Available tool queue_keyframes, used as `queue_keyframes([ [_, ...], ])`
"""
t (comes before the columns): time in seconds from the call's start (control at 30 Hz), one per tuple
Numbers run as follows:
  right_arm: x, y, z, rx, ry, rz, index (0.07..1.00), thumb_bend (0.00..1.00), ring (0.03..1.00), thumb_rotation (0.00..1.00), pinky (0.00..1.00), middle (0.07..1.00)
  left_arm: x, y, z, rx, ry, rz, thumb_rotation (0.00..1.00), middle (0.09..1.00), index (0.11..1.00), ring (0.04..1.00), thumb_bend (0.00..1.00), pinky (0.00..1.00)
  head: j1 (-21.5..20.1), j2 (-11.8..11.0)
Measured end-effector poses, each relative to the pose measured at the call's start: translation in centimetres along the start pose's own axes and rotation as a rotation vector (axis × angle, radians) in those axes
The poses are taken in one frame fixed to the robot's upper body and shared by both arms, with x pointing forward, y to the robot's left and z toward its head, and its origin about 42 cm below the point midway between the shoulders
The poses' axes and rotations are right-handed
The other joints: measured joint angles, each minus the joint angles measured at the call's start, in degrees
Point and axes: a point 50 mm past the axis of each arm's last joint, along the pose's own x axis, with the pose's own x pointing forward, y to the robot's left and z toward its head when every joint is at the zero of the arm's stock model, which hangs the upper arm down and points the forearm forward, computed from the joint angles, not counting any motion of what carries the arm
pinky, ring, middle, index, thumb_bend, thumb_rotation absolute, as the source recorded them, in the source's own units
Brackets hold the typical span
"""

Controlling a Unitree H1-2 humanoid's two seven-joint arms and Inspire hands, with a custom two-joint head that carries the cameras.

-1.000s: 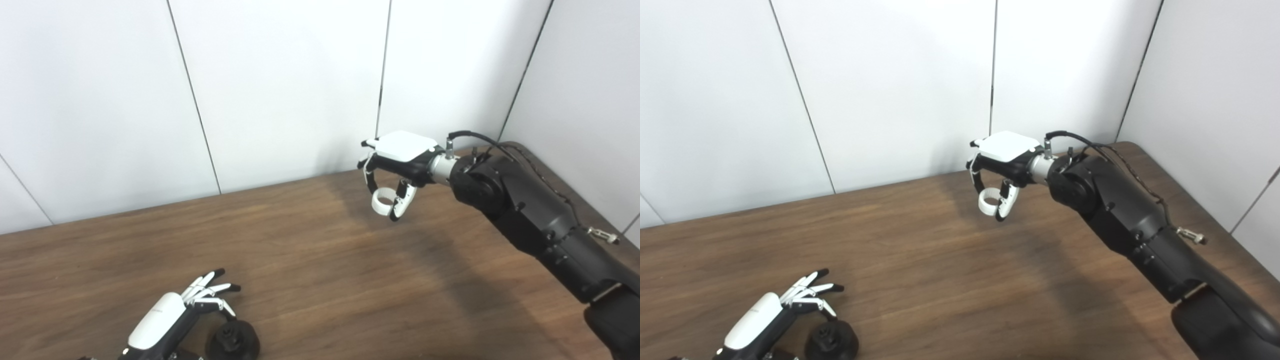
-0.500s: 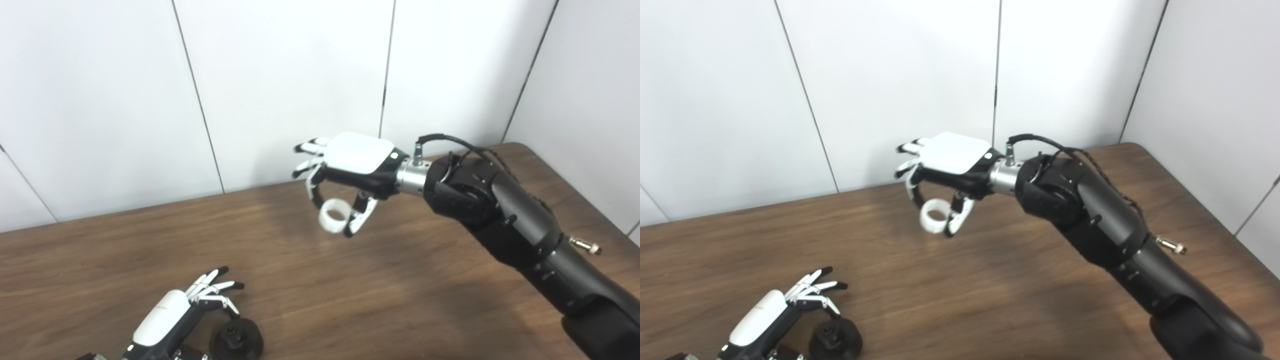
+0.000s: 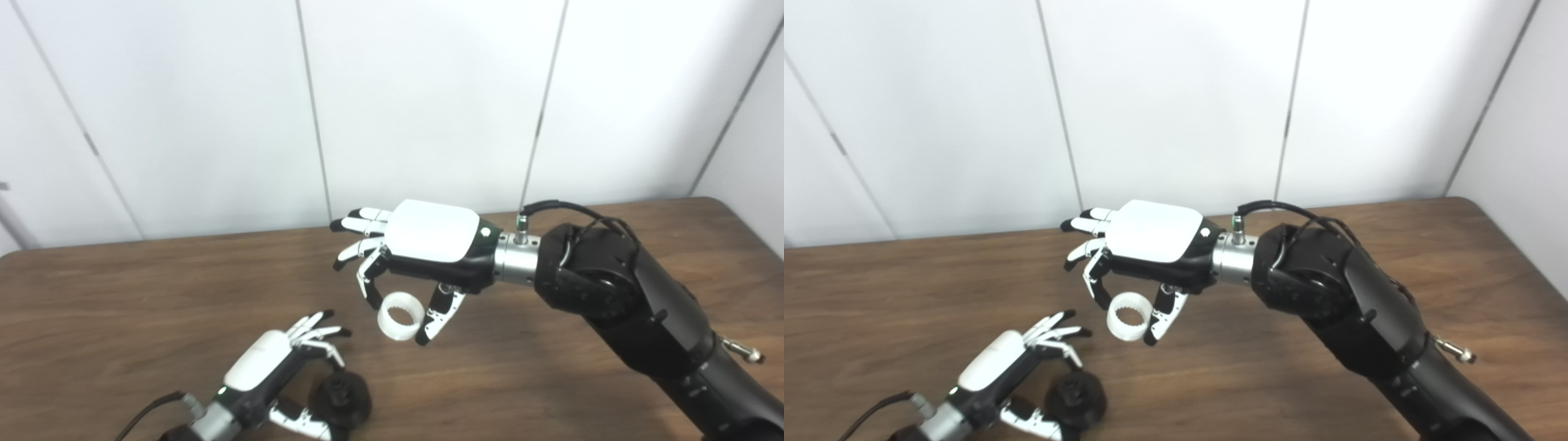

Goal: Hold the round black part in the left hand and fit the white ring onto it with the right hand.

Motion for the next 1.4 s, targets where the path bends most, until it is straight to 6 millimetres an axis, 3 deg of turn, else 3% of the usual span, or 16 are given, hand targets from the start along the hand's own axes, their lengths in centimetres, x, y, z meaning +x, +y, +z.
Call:
queue_keyframes([
  [0.5, 1.5, 1.7, 2.2, 0.045, -0.110, 0.018, 0.479, 0.53, 1.000, 0.14, 1.00, 0.883, 1.2, -0.7, 1.2, 0.005, 0.018, 0.013, 0.06, 0.862, 0.480, 1.000, 0.53, 1.00, 6.85, 2.02],
  [0.8, 2.2, 2.7, 3.2, 0.088, -0.151, 0.039, 0.480, 0.53, 1.000, 0.14, 1.00, 0.892, 1.8, -0.7, 2.2, 0.010, 0.025, -0.003, 0.06, 0.875, 0.481, 1.000, 0.52, 1.00, 8.62, 2.99],
  [1.4, 2.7, 6.5, 1.1, 0.171, -0.110, 0.068, 0.480, 0.53, 1.000, 0.14, 1.00, 0.886, 1.9, -0.6, 3.2, 0.025, 0.024, -0.022, 0.06, 0.868, 0.480, 1.000, 0.52, 1.00, 8.44, 3.60],
])
